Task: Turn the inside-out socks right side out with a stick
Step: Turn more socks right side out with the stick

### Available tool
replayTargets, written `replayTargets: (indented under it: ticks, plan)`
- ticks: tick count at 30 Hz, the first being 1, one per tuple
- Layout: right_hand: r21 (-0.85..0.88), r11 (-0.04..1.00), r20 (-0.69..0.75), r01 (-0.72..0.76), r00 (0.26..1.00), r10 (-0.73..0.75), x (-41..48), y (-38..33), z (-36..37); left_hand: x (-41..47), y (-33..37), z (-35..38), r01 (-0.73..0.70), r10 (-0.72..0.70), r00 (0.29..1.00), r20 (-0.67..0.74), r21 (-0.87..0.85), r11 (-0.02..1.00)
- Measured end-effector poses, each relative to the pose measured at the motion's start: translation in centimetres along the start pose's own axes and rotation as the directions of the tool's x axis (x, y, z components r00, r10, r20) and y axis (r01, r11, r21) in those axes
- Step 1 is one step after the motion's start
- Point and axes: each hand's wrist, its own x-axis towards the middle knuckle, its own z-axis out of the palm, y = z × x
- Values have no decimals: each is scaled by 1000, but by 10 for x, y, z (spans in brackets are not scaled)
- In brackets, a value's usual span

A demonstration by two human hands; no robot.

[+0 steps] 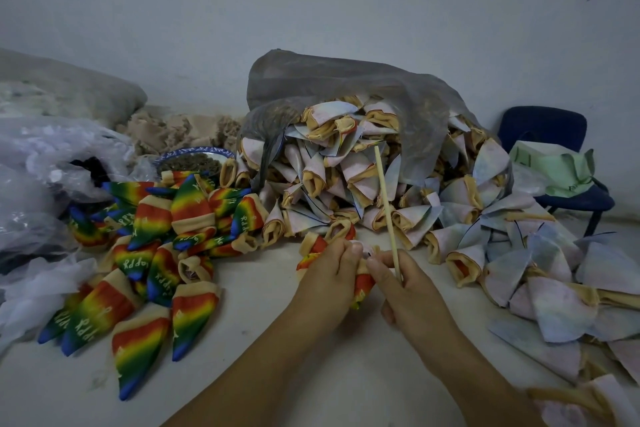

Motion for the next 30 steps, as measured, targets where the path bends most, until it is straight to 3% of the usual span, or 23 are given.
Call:
replayTargets:
  ticks: [7, 10, 12, 15, 18, 22, 25, 30]
  plan:
    - [26, 999, 36, -19, 999, 18, 0, -2, 4, -5, 1, 4, -212, 218, 976, -12, 185, 959]
    - [25, 999, 51, -38, 998, 36, -1, -2, 1, -4, 2, 3, -240, 249, 969, 0, 257, 936]
    - [-23, 999, -57, -35, 998, 33, 0, 2, -4, 1, 3, -1, -191, 203, 979, -10, 292, 937]
    - [-63, 994, -298, -84, 952, 61, 7, 8, -18, 10, -1, -16, -80, 133, 982, -138, 333, 939]
    - [-99, 991, -368, -87, 929, 45, 12, 13, -29, 12, -11, -23, -89, 230, 952, -200, 538, 838]
    - [-192, 979, -331, -69, 944, 2, 12, 13, -21, 7, -8, -3, -334, 459, 888, -9, 675, 659]
    - [-220, 973, -307, -77, 952, 7, 11, 13, -18, 6, -15, 9, -431, 431, 875, 219, 758, 489]
    - [-209, 972, -292, -112, 955, 48, 10, 18, -21, 10, -26, 6, -415, 414, 888, 200, 736, 535]
